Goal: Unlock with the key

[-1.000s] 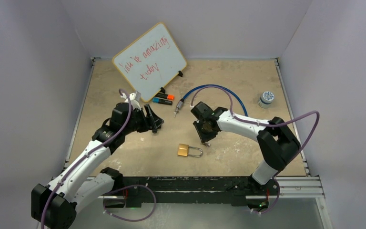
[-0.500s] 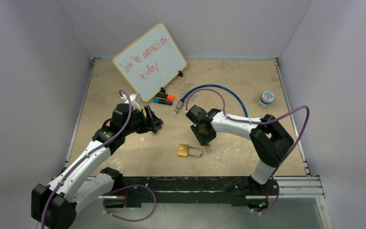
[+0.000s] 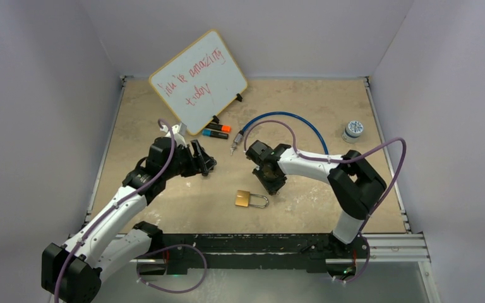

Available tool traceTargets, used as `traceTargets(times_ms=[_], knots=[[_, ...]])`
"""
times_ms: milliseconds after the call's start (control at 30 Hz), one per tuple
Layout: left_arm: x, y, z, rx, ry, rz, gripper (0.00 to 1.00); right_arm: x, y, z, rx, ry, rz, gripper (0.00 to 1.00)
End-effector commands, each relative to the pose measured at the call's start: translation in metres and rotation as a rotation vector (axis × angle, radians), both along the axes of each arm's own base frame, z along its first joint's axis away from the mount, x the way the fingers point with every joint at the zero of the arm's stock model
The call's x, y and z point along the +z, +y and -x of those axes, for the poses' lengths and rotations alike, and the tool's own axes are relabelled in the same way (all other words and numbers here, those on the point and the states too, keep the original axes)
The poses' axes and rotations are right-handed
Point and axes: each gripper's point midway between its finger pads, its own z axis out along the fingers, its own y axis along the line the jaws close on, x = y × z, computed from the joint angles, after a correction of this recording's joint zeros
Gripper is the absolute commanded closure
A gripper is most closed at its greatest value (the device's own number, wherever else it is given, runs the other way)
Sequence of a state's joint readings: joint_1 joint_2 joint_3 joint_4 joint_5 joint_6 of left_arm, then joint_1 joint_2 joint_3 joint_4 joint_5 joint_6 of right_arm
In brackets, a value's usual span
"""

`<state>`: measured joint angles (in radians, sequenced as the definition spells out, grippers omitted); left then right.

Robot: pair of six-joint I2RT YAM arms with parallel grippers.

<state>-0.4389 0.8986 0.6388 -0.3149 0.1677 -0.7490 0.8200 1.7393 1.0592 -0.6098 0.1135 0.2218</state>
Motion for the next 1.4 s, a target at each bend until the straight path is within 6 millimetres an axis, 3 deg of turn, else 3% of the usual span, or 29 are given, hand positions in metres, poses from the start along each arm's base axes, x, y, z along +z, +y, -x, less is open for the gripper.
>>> traceTargets(times_ms=[0,200,433,733,900,1033,1233,1367], knots=[[0.002,-0.001,-0.003,0.011,-0.018,0.012,0.37,-0.005,-0.002,0.007,0.02,0.037,0.024,0.76],[0.002,-0.004,-0.004,0.003,-0.013,0.026,0.37,0.002,0.0,-0.004,-0.019,-0.041,-0.001,0.83],[0.002,-0.017,-0.003,-0.025,0.016,0.098,0.36,0.027,0.02,-0.017,-0.053,-0.154,-0.156,0.92],[0.016,-0.054,-0.005,-0.112,0.033,0.315,0.36,0.079,0.073,-0.025,-0.034,-0.213,-0.481,0.94],[0.013,-0.077,-0.009,-0.152,0.056,0.361,0.36,0.097,0.101,-0.028,-0.023,-0.195,-0.609,0.93],[-0.002,-0.096,-0.009,-0.188,0.102,0.318,0.38,0.103,0.112,-0.03,-0.026,-0.183,-0.649,0.93],[-0.016,-0.107,-0.009,-0.194,0.131,0.291,0.45,0.105,0.119,-0.032,-0.04,-0.176,-0.67,0.93],[-0.032,-0.098,-0.012,-0.147,0.169,0.223,0.48,0.098,0.115,-0.035,-0.061,-0.178,-0.639,0.9]])
